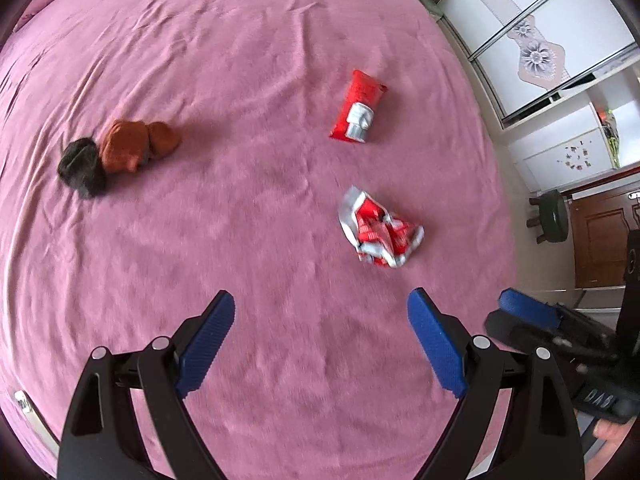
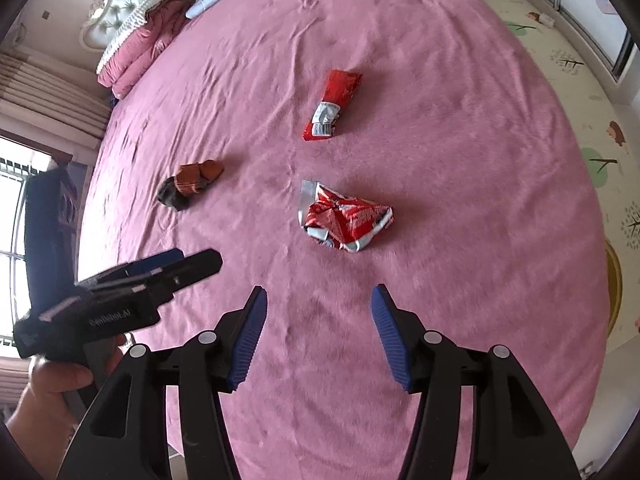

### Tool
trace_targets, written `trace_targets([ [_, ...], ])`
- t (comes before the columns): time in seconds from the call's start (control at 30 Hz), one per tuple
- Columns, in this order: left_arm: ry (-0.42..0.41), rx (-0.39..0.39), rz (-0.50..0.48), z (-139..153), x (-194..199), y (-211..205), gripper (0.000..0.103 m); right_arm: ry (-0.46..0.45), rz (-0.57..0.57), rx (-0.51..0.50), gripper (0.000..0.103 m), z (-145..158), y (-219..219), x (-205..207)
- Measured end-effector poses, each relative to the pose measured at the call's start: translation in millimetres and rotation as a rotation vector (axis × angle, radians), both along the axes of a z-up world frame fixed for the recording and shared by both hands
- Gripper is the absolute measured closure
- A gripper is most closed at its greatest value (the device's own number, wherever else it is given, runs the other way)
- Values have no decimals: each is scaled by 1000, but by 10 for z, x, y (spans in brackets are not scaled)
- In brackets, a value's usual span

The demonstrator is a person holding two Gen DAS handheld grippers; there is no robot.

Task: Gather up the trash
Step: 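Move both grippers back over the red wrappers on the bed, then grasp the red snack bag with the left gripper while the right gripper grasps the crumpled red wrapper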

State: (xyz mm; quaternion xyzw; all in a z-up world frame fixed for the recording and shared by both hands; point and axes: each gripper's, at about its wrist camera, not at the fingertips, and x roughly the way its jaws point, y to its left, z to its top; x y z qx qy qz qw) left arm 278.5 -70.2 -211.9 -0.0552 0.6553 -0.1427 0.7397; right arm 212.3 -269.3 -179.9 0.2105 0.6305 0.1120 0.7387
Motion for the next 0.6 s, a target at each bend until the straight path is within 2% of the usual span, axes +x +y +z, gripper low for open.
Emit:
trace_targets([
  [0.2,23,-4,-13,-190,379,-104,15,42,23,3,44,-332,75,189],
  [0.27,29,9,-29,-270,511,-164,15,47,18,3,35,-420,97,224],
  [0.37,36,20,-55,-357,659,-255,15,46,4,-27,29,-537,116,293],
  [0.43,33,29,-71,-394,754,-308,15,65,-23,-30,24,-639,104,352],
  [0.6,28,49,-110,-507,1037,-482,14,109,-123,26,24,-857,15,458],
])
